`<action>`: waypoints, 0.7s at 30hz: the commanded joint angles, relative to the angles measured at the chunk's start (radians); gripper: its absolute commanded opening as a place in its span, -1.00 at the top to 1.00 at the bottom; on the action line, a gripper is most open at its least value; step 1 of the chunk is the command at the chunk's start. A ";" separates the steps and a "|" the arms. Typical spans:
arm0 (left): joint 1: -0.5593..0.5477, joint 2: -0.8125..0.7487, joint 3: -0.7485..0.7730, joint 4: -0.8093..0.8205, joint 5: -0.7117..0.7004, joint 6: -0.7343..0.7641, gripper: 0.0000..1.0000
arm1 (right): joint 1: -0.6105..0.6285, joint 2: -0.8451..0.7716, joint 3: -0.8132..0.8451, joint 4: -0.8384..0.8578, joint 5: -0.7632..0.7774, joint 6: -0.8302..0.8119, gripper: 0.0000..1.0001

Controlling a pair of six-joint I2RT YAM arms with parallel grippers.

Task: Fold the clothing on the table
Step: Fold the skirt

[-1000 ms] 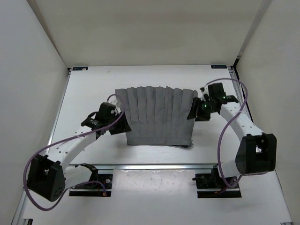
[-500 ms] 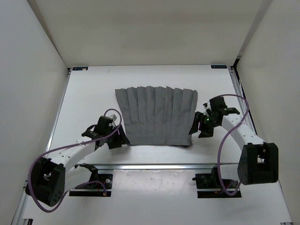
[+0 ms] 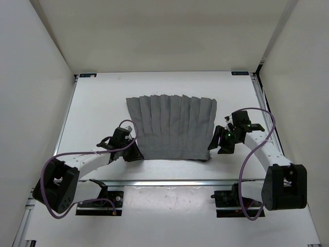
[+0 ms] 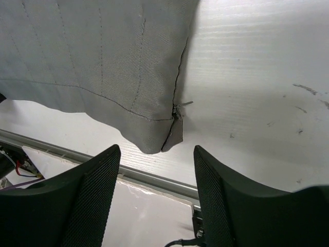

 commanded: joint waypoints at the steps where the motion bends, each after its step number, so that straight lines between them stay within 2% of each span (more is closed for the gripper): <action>1: -0.031 0.029 0.026 0.026 -0.017 -0.003 0.48 | 0.023 -0.014 -0.046 0.049 -0.028 0.041 -0.28; 2: -0.028 0.035 0.026 0.031 -0.019 -0.003 0.56 | 0.026 -0.012 -0.057 0.070 -0.033 0.061 -0.27; 4: -0.033 0.034 0.025 0.031 -0.022 -0.004 0.93 | 0.035 -0.012 -0.101 0.110 -0.042 0.084 -0.24; 5: -0.029 0.038 0.023 0.034 -0.028 -0.006 1.00 | 0.043 -0.005 -0.107 0.135 -0.045 0.107 -0.24; 17: -0.023 0.029 0.022 0.015 -0.030 0.008 1.00 | 0.041 0.003 -0.250 0.313 -0.049 0.256 -0.03; 20: -0.020 0.030 0.016 0.018 -0.019 0.011 1.00 | 0.022 0.007 -0.287 0.363 -0.054 0.287 0.09; 21: -0.022 0.029 0.014 0.022 -0.027 0.013 1.00 | 0.021 0.012 -0.296 0.379 -0.062 0.291 0.21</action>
